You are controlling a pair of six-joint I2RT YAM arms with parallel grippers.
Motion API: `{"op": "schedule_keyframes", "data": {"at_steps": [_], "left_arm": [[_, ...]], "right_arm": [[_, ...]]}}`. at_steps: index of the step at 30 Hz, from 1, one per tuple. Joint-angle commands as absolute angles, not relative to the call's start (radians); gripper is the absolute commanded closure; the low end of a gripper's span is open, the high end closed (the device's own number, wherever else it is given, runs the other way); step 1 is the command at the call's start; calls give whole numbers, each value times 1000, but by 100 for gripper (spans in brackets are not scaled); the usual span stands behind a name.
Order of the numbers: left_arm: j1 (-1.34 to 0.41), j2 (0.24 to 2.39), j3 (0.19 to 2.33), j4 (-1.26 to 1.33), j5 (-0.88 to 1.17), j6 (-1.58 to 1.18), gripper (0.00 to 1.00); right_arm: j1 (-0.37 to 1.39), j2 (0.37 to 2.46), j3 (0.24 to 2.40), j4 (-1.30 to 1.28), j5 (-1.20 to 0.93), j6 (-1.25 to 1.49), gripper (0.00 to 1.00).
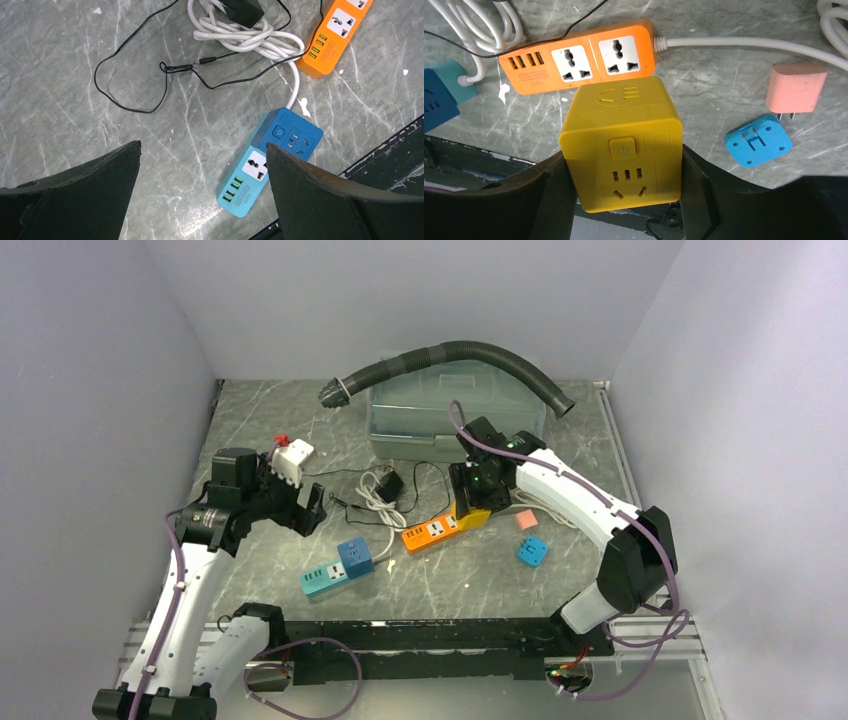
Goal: Insert the plug
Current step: Insert the plug into the socket.
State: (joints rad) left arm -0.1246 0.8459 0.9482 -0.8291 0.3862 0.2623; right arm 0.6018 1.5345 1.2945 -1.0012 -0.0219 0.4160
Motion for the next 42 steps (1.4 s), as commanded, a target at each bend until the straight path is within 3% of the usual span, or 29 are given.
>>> {"op": "schedule_keyframes", "data": {"at_steps": [1,42], "left_arm": [[-120,837,951,-804,375,228,1],[-120,818,950,-810,350,215,1]], "right_arm": [[650,1541,1305,-974,84,499,100],[729,1667,1273,-862,188,511,100]]}}
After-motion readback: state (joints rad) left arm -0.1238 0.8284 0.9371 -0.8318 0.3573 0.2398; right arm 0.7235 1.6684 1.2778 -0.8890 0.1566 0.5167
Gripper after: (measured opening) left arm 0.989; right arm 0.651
